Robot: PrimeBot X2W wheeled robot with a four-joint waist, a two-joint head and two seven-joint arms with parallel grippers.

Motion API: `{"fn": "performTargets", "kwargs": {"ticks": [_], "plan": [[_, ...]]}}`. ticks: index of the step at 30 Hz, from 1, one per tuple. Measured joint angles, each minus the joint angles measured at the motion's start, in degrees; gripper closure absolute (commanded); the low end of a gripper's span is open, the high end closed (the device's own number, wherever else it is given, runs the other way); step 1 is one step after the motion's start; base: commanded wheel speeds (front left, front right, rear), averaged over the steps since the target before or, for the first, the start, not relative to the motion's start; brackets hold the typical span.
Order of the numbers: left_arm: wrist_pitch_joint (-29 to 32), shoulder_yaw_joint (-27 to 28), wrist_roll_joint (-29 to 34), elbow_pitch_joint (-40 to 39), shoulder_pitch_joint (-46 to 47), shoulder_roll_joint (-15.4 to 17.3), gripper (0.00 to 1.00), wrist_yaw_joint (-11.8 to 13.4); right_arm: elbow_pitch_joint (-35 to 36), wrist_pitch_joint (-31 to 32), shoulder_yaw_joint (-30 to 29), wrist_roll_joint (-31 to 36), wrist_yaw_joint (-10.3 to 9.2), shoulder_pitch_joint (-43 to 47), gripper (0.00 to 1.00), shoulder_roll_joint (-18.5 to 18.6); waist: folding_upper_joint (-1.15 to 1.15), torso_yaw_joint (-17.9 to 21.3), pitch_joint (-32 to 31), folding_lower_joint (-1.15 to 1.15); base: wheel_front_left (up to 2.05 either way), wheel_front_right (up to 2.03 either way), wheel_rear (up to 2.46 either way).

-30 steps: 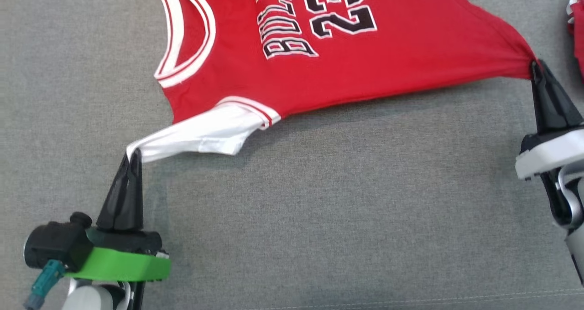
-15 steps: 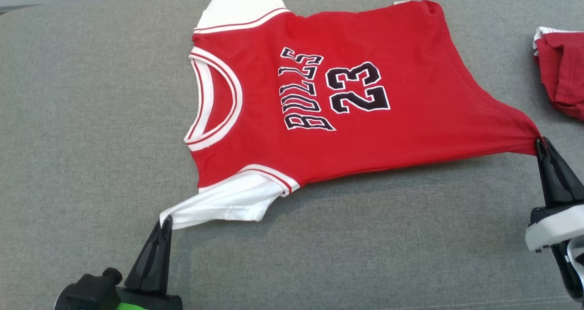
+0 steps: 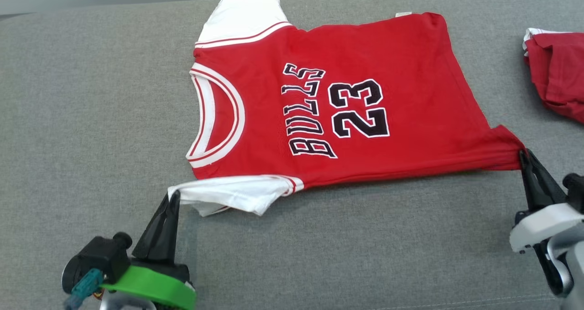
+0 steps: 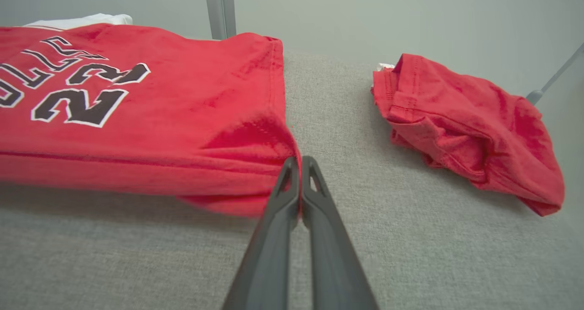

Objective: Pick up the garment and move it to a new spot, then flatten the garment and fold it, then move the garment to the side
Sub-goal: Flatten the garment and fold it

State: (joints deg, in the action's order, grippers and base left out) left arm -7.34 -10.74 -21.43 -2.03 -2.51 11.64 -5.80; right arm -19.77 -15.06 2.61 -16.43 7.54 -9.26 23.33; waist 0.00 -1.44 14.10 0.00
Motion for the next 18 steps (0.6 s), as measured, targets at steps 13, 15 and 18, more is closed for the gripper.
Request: {"fn": "performTargets", "kwargs": {"ticks": [13,15,18], "plan": [[-5.31,-1.38,3.79,15.32,17.48,-2.19,1.00,1.04,-16.63,0.07,1.41,4.48,0.00,-18.61,1.00,-5.56,0.00,-0.45,2.43,0.00,0.00,0.00,0.00],[-6.16,-0.74,4.00,16.15,18.98,-2.12,1.00,1.34,-16.59,0.05,1.33,4.50,0.00,-20.60,1.00,-5.84,0.00,-0.58,2.93,0.00,0.00,0.00,0.00],[-6.80,-0.78,4.34,18.25,20.70,-1.90,1.00,1.15,-17.39,0.01,1.04,5.58,0.00,-22.63,1.00,-5.94,0.00,-0.75,3.64,0.00,0.00,0.00,0.00]]}}
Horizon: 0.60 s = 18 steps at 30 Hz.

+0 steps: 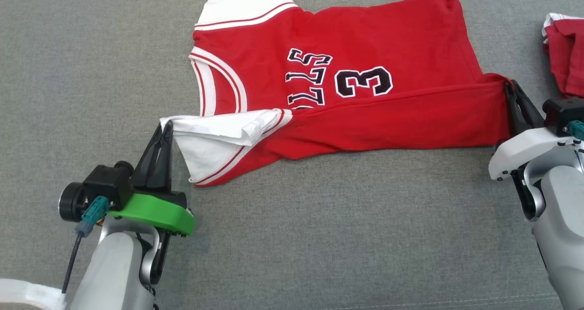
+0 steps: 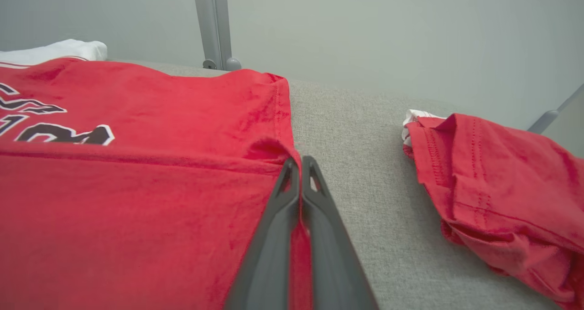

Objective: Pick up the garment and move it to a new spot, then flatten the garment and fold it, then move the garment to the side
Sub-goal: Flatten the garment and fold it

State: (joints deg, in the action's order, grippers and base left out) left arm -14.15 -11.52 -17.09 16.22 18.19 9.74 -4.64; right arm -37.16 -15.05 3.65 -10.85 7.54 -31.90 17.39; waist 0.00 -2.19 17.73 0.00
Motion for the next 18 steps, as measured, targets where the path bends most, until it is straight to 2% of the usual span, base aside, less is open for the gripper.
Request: {"fn": "performTargets", "kwargs": {"ticks": [5,10,11,12,13,14,15,18], "plan": [[-0.57,-2.35,0.66,4.95,3.87,-0.25,1.00,-1.43,-5.48,-0.01,-0.41,3.03,0.00,-2.88,1.00,-0.45,0.00,-0.43,0.92,0.00,0.00,0.00,0.00],[-0.70,-3.02,3.23,6.60,7.51,-0.99,1.00,-1.89,-7.28,-0.01,-1.31,4.91,0.00,-5.51,1.00,-1.29,0.00,-0.78,1.97,0.00,0.00,0.00,0.00],[-0.75,-2.87,3.53,6.57,7.75,-1.19,1.00,-1.91,-7.32,-0.01,-1.47,5.06,0.00,-5.64,0.95,-1.35,0.00,-0.83,2.15,0.00,0.00,0.00,0.00],[-0.76,-2.55,3.72,6.58,7.76,-1.40,1.00,-1.91,-7.01,-0.01,-1.80,5.23,0.00,-5.66,0.67,-1.47,0.00,-0.87,2.31,0.00,0.00,0.00,0.00],[-0.76,-2.16,4.07,6.59,7.76,-1.51,0.76,-1.91,-6.55,-0.01,-2.11,5.61,0.00,-5.66,0.12,-1.59,0.00,-0.90,2.43,0.00,0.00,0.00,0.00],[-0.76,-1.86,4.52,6.48,7.74,-1.54,0.38,-1.91,-5.66,-0.01,-2.40,5.71,0.00,-5.51,0.00,-1.72,0.00,-0.93,2.47,0.00,0.00,0.00,0.00],[-0.80,-1.38,4.95,6.23,7.66,-1.67,0.00,-1.83,-4.32,-0.01,-2.90,5.70,0.00,-5.04,0.00,-1.92,0.00,-0.94,2.42,0.00,0.00,0.00,0.00],[-0.81,0.26,5.65,4.35,6.17,-2.07,0.00,-1.02,1.86,-0.02,-4.90,5.42,0.00,-1.52,0.00,-2.05,0.00,-0.93,2.08,0.00,0.00,0.00,0.00]]}}
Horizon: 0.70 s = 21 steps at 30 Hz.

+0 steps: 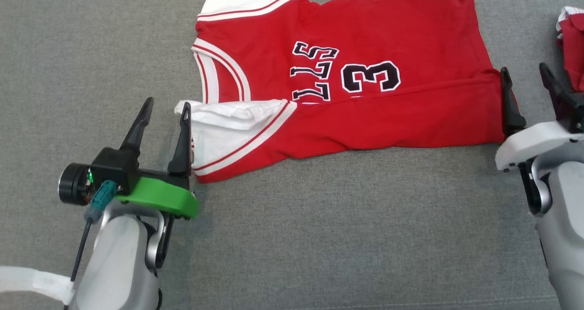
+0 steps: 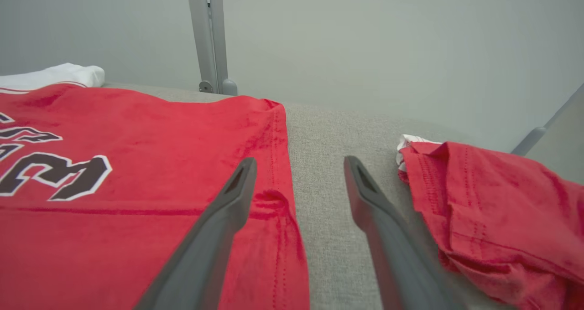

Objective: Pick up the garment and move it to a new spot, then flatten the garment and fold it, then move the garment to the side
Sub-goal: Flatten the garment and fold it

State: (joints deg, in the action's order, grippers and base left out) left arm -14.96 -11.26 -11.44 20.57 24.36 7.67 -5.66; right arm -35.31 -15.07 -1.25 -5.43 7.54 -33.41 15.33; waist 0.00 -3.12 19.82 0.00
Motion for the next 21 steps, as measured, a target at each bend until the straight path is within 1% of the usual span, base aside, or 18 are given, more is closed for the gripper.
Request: {"fn": "performTargets", "kwargs": {"ticks": [4,5,6,8,11,14,17,21], "plan": [[0.00,2.03,0.07,-3.55,-5.27,-1.33,0.00,1.42,11.37,0.01,-3.67,-0.60,0.00,7.67,0.00,-0.57,0.00,0.26,-0.58,0.00,0.00,0.00,0.00],[0.00,2.44,0.07,-3.98,-6.77,-1.66,0.00,1.82,13.55,0.00,-4.67,-0.66,0.00,9.91,0.00,-1.13,0.00,0.35,-0.79,0.00,0.00,0.00,0.00],[0.00,3.15,-0.87,-4.45,-9.63,-2.40,0.00,2.15,17.29,0.01,-6.05,-0.87,0.00,14.34,0.00,-2.58,0.00,0.60,-1.23,0.00,0.00,0.00,0.00],[0.00,3.16,-3.14,-4.07,-12.17,-3.25,0.00,2.13,19.56,0.01,-6.23,-1.01,0.00,17.86,0.00,-3.94,0.00,0.96,-1.73,0.00,0.00,0.00,0.00],[0.40,2.55,-6.56,-1.86,-14.12,-4.04,0.00,1.79,20.46,0.01,-6.47,-1.49,-0.01,21.05,0.00,-5.17,0.00,1.58,-2.39,0.00,0.00,0.00,0.00],[0.97,2.12,-9.43,0.16,-13.72,-4.44,0.00,1.30,20.22,0.01,-5.93,-1.57,0.00,21.88,0.00,-5.58,0.00,2.23,-2.85,0.00,0.00,0.00,0.00],[1.37,1.63,-9.75,2.78,-11.96,-4.48,0.00,1.31,19.13,0.01,-5.06,-2.14,-0.01,21.91,0.00,-5.81,0.00,2.83,-3.05,0.00,0.00,0.00,0.00],[3.82,0.54,-10.01,6.43,-9.46,-4.54,0.00,1.12,18.06,0.01,-4.37,-2.58,0.00,21.51,0.00,-5.70,0.00,3.38,-2.93,0.00,0.00,0.00,0.00]]}}
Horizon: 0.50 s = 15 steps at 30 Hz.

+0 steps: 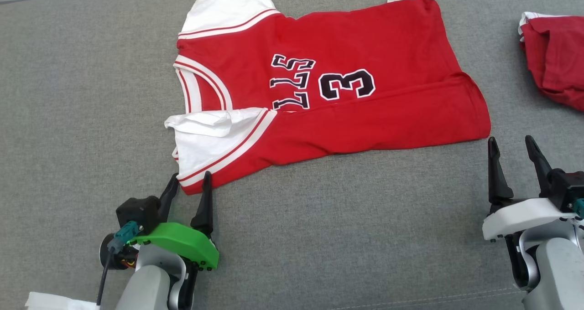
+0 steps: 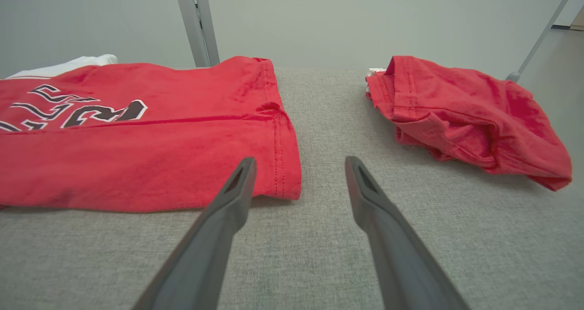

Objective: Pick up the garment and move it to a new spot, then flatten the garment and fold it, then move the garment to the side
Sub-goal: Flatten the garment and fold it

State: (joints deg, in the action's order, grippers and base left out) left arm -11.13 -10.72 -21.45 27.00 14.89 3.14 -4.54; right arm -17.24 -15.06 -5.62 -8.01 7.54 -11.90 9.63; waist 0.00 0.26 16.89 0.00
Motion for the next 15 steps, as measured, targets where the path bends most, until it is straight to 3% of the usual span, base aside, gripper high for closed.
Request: {"fn": "performTargets", "kwargs": {"ticks": [5,6,7,8,15], "plan": [[2.21,0.32,-0.42,3.35,2.11,0.03,0.00,1.29,-0.23,0.00,0.94,-0.04,-0.01,-1.20,0.00,0.13,0.00,0.55,0.48,0.00,0.00,0.00,0.00],[2.56,0.41,-0.79,3.72,2.30,0.03,0.07,1.31,-0.51,0.00,1.36,-0.05,-0.01,-1.44,0.00,0.18,0.00,0.67,0.52,0.00,0.00,0.00,0.00],[2.68,0.46,-1.05,3.94,2.40,0.03,0.63,1.37,-1.00,0.00,1.77,-0.14,-0.01,-1.66,0.00,0.19,0.00,0.77,0.53,0.00,0.00,0.00,0.00],[2.72,0.60,-1.36,4.07,2.46,0.03,1.00,1.38,-1.80,-0.01,2.31,-0.46,0.00,-1.99,0.00,0.21,0.00,0.85,0.51,0.00,0.00,0.00,0.00],[4.05,1.16,-4.05,3.16,1.24,0.13,1.00,1.00,-14.81,-0.01,6.60,-4.00,-0.01,-8.97,0.00,0.08,0.00,0.88,0.03,0.00,0.00,0.00,0.00]]}}
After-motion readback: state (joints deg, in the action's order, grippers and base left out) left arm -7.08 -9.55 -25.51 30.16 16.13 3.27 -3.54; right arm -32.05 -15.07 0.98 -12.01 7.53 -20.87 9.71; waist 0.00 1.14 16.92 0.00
